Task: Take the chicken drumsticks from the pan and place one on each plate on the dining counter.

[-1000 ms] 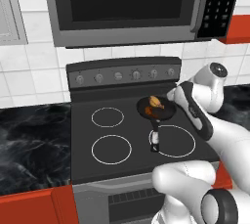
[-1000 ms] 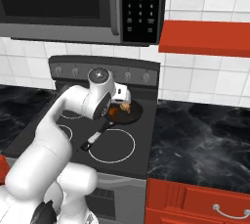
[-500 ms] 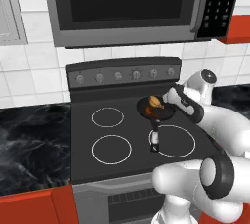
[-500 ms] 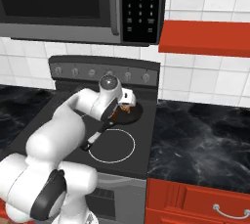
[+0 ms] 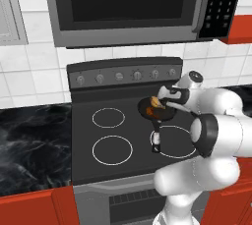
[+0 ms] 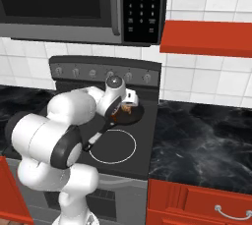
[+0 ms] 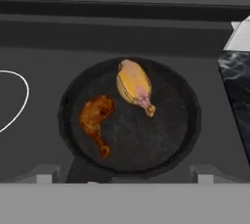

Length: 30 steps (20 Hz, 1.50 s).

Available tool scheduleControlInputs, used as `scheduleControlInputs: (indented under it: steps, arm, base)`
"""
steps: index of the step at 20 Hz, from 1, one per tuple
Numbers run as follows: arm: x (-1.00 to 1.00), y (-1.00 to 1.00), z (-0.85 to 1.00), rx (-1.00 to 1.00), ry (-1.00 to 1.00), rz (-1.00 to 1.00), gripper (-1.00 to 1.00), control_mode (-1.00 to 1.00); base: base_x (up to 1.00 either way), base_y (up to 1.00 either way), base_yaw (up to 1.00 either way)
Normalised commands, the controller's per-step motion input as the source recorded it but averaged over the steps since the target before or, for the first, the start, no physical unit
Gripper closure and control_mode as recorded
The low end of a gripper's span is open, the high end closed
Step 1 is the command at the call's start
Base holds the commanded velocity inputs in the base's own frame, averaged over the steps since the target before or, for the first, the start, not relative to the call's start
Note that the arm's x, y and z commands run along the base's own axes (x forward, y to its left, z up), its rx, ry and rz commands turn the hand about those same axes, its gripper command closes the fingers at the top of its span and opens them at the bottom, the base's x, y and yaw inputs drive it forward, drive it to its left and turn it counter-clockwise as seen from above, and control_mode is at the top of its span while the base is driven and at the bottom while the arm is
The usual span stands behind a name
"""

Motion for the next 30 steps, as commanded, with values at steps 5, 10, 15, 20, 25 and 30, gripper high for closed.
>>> scheduleControlInputs:
  steps: [5, 10, 15, 20, 25, 30]
  arm:
    - [0.62, 0.0, -0.27, 0.0, 0.05, 0.0, -1.0, -1.0]
    - [0.5, 0.0, -0.53, -0.01, 0.01, 0.0, -1.0, -1.0]
    - [0.51, 0.0, -0.42, 0.0, 0.01, 0.0, -1.0, -1.0]
    - [0.52, 0.0, -0.31, 0.0, 0.01, 0.0, -1.0, -1.0]
    - [0.52, 0.0, -0.45, -0.02, 0.04, 0.0, -1.0, -1.0]
    - [0.41, 0.0, -0.51, -0.05, 0.1, 0.0, -1.0, -1.0]
  base:
    - [0.0, 0.0, 0.0]
    - [0.0, 0.0, 0.0]
    - [0.0, 0.0, 0.0]
    - [0.0, 0.0, 0.0]
    - [0.0, 0.0, 0.0]
    - [0.0, 0.0, 0.0]
